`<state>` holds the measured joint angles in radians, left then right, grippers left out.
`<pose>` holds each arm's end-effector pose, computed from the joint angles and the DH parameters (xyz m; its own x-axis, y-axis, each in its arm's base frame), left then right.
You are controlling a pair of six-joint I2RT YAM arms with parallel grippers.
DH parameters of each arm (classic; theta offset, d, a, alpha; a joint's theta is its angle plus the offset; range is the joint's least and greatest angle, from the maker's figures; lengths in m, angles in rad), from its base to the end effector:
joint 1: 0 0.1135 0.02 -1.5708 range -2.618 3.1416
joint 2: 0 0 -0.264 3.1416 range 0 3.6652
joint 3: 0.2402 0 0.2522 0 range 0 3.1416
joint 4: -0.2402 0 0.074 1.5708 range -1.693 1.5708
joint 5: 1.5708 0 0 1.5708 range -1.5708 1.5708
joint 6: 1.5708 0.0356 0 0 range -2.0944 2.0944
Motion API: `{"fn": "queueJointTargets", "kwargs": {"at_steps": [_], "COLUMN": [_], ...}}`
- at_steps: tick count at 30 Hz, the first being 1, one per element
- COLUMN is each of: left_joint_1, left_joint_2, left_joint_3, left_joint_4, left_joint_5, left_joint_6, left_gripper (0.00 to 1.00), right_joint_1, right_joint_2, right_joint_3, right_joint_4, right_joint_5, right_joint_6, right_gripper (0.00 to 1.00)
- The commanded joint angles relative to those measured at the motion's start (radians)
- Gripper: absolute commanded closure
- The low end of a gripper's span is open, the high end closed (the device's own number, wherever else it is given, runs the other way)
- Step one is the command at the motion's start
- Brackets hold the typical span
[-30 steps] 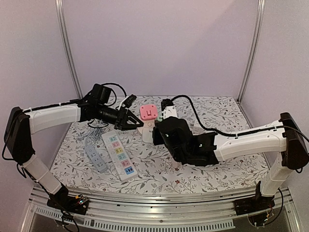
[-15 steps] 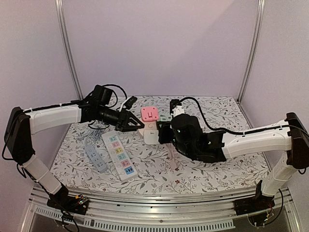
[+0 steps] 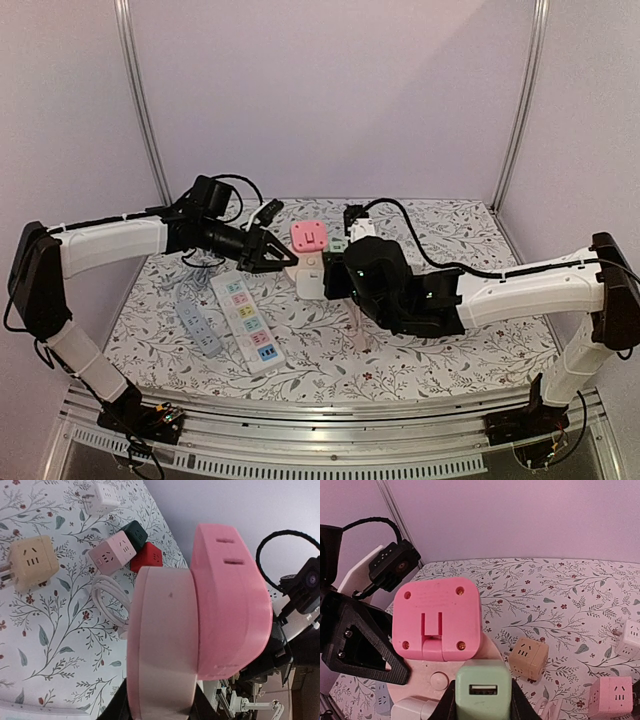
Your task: Pull the plug off the socket
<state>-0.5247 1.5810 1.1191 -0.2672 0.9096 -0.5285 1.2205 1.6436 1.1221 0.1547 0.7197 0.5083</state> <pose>0.2804 -0.1947 0.2582 -0.9099 0.1689 -0.3789 0.4148 0.3726 -0.8301 0.1509 0.3447 0.2706 -0.3485 0.1126 -0.9305 -0.3727 0.8943 0.2478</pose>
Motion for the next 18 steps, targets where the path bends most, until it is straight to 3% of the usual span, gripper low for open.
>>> {"fn": "queueJointTargets", "kwargs": {"at_steps": [1,10,18], "left_joint_1": [0.047,0.057,0.054], "left_joint_2": [0.001,-0.012,-0.041], "left_joint_3": [0.001,0.000,-0.001], "left_joint_4": [-0.038,-0.040,-0.042], "left_joint_5": [-0.094,-0.107,-0.127], "left_joint_6": [0.005,0.015,0.045], "left_gripper": [1.00,1.00,1.00], "right_joint_1": [0.063,0.063,-0.069], "right_joint_2": [0.035,0.049,-0.071], "right_joint_3": [0.126,0.130,-0.008], "right_joint_4": [-0.050,-0.075,-0.051], "right_joint_5": [0.180,0.200,-0.037], "right_joint_6": [-0.157,-0.153,0.105], "right_gripper": [1.00,1.00,1.00]}}
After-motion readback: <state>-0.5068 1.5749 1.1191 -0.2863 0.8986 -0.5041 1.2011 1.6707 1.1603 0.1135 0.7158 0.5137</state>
